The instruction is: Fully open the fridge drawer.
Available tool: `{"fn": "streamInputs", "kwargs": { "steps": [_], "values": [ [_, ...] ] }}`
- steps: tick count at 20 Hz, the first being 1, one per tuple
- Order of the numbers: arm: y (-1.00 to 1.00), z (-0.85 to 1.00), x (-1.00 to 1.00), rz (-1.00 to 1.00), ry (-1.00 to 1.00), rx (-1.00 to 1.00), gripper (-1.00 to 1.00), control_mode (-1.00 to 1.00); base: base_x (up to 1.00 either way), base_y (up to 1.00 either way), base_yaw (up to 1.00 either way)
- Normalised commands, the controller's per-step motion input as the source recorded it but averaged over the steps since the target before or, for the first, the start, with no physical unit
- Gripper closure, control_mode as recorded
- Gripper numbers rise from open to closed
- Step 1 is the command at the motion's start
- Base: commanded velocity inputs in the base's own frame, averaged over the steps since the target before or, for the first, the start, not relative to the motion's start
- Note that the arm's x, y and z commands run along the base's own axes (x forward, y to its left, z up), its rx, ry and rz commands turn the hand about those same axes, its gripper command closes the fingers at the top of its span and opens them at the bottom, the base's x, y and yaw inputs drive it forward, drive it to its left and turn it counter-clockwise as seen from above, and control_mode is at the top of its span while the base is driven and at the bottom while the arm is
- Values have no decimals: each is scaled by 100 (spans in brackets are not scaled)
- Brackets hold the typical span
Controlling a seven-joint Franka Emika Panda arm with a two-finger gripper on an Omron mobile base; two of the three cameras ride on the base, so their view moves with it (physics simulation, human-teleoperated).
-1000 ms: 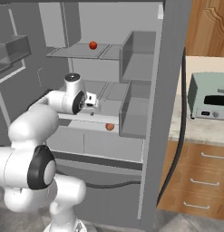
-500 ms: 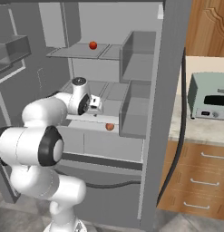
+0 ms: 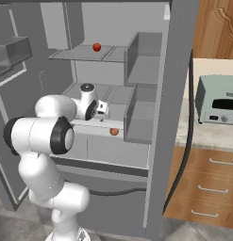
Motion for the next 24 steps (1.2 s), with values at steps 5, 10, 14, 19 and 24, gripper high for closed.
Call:
{"fn": "streamInputs", "kwargs": {
  "steps": [5,10,14,19,24],
  "values": [
    [0,-31,40,-1,0,0,-100,-100,0,0,0],
    [0,-28,38,-1,0,0,-100,-100,0,0,0],
    [0,-33,6,0,1,1,-100,-100,0,0,0],
    [0,-37,-60,0,12,0,-100,-100,0,0,0],
    [0,-37,-100,0,13,0,-100,-100,0,0,0]
  ]
}}
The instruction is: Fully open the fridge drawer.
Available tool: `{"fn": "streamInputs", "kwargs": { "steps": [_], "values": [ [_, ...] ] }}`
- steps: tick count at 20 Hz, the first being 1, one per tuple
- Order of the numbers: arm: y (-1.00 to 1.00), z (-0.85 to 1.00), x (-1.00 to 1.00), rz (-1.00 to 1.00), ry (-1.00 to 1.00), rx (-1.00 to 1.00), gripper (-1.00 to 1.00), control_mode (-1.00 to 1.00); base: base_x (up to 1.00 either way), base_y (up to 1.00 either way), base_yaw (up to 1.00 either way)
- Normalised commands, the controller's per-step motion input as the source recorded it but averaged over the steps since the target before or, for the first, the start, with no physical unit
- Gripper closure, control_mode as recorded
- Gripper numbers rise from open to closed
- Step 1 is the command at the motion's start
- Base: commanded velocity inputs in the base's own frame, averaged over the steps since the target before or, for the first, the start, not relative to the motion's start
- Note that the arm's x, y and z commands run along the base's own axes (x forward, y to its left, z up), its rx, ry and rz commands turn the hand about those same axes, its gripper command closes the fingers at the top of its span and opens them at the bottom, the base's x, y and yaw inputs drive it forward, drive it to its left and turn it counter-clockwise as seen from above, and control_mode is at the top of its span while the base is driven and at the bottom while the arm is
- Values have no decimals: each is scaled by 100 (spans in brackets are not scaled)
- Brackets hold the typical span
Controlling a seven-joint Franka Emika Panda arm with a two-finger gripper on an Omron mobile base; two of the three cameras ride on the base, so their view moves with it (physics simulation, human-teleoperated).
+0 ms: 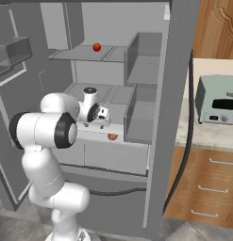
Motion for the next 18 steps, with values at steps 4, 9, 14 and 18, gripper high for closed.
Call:
{"fn": "streamInputs", "kwargs": {
  "steps": [4,9,14,18],
  "values": [
    [-3,-38,-100,0,12,0,-100,-100,0,0,0],
    [-5,-33,-100,0,11,0,-100,-100,0,0,0],
    [-3,-9,-100,0,5,2,-100,-100,0,0,0],
    [-2,31,-100,0,-9,14,-100,-100,0,0,0]
  ]
}}
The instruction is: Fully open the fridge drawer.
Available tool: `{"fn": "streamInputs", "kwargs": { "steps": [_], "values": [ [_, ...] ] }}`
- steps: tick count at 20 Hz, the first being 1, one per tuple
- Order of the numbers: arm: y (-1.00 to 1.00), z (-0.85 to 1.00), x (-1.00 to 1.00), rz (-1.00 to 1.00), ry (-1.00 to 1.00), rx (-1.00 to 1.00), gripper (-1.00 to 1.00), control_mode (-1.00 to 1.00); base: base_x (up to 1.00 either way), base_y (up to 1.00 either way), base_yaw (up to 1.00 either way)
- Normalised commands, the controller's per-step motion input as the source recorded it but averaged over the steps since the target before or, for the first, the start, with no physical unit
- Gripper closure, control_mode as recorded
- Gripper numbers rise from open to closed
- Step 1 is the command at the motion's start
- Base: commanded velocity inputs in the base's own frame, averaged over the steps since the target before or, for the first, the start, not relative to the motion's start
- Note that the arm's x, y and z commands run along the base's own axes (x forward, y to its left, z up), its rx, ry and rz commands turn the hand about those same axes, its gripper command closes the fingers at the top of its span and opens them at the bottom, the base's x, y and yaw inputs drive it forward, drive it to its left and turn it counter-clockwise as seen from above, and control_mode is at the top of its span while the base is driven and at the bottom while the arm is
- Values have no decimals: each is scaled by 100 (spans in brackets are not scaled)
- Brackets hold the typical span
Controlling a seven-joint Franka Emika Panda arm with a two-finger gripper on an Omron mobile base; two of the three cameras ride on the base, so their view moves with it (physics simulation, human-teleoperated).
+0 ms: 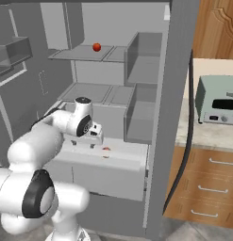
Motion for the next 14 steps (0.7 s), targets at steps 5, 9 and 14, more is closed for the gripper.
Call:
{"fn": "streamInputs", "kwargs": {
  "steps": [5,9,14],
  "values": [
    [2,100,-96,0,-45,15,-100,-100,0,0,0],
    [12,100,-90,0,-52,11,-100,-100,0,0,0],
    [16,100,-69,0,-51,5,-100,-100,0,0,0]
  ]
}}
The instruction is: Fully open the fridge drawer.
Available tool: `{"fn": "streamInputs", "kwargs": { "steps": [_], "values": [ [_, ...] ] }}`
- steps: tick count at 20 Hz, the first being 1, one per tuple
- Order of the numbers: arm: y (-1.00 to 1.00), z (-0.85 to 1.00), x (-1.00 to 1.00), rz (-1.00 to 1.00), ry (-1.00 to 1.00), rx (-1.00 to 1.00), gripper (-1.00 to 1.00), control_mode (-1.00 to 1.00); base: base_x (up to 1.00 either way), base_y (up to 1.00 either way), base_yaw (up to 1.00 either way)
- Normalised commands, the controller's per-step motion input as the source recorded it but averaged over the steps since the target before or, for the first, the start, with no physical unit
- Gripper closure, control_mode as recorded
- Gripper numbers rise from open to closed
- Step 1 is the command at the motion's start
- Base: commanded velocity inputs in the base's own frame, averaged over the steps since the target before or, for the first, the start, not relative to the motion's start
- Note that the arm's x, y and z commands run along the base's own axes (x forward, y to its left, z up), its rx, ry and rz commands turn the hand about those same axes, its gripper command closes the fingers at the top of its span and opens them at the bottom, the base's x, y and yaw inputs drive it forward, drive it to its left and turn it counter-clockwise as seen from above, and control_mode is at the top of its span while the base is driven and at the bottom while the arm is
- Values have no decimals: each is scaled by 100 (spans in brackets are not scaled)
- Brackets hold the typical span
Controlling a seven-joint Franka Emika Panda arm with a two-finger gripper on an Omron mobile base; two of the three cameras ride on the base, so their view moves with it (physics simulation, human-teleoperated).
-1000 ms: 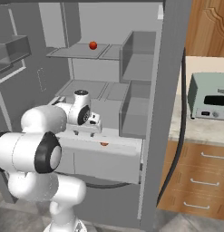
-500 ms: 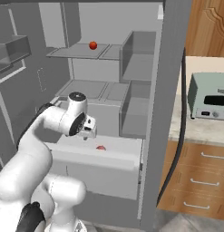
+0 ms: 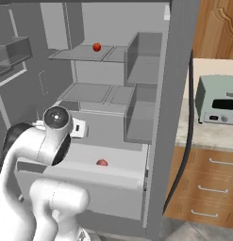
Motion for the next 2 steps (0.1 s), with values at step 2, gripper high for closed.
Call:
{"fn": "streamInputs", "kwargs": {
  "steps": [2],
  "values": [
    [0,30,-2,2,-1,0,-100,-100,0,0,0]
  ]
}}
